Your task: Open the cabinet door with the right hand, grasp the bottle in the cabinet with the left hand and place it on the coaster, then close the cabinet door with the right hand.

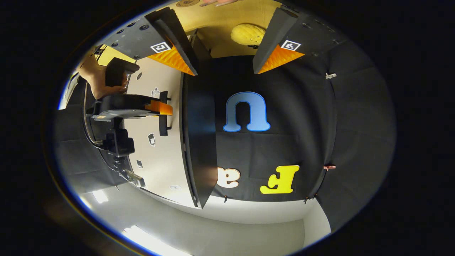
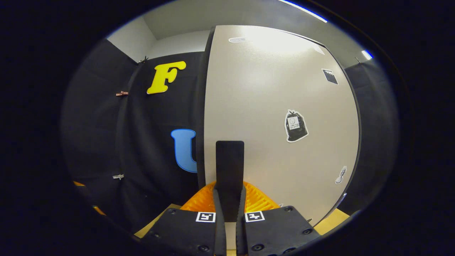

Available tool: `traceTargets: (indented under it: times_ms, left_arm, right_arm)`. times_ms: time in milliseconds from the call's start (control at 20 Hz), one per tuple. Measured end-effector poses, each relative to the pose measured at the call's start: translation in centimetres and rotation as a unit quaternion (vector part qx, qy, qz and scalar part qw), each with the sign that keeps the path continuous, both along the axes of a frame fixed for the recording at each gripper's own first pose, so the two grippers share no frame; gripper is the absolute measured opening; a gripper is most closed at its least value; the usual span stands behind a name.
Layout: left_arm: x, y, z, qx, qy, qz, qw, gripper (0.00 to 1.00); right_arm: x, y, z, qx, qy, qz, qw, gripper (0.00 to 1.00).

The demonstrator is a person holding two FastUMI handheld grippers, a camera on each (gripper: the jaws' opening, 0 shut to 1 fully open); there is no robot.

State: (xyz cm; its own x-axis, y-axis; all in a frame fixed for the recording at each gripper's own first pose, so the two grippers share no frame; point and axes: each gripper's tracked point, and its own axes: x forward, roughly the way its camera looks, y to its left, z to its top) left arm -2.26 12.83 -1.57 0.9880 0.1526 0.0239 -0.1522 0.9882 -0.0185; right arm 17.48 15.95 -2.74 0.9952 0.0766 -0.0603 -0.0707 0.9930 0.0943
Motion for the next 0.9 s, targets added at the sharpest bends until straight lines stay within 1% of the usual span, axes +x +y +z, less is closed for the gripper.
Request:
traceTargets:
  times_ms: [150,300,350,400,500,700,900]
  left_arm:
    - [0.3,-0.9,0.4,0.001,-0.001,-0.003,1.0,0.96]
    - [0.0,-2.8,0.8,-0.003,-0.003,0.0,1.0,0.96]
    - [-0.8,-3.9,0.5,-0.005,-0.002,0.0,1.0,0.99]
    - [-1.3,-4.8,0.6,-0.004,-0.004,0.001,1.0,0.96]
    - [-2.3,-6.1,0.8,-0.002,-0.009,0.006,1.0,0.96]
    - [-2.0,-7.4,1.2,-0.008,-0.008,0.023,1.0,0.96]
    - [-2.1,-9.9,1.6,-0.009,-0.006,0.028,1.0,0.96]
  right_arm:
    - [-1.2,0.1,0.5,0.01,0.0,0.024,1.0,0.15]
    - [-2.6,0.3,1.1,0.012,-0.007,0.058,0.998,0.14]
    - [-3.1,0.2,1.1,0.014,-0.006,0.067,0.998,0.15]
    - [-3.5,0.1,1.3,0.017,-0.006,0.076,0.997,0.14]
    - [-4.9,-0.1,1.6,0.025,-0.005,0.097,0.995,0.14]
    - [-7.7,-1.4,2.0,0.035,-0.003,0.135,0.99,0.15]
    - [-10.3,-3.1,2.2,0.038,-0.005,0.163,0.986,0.15]
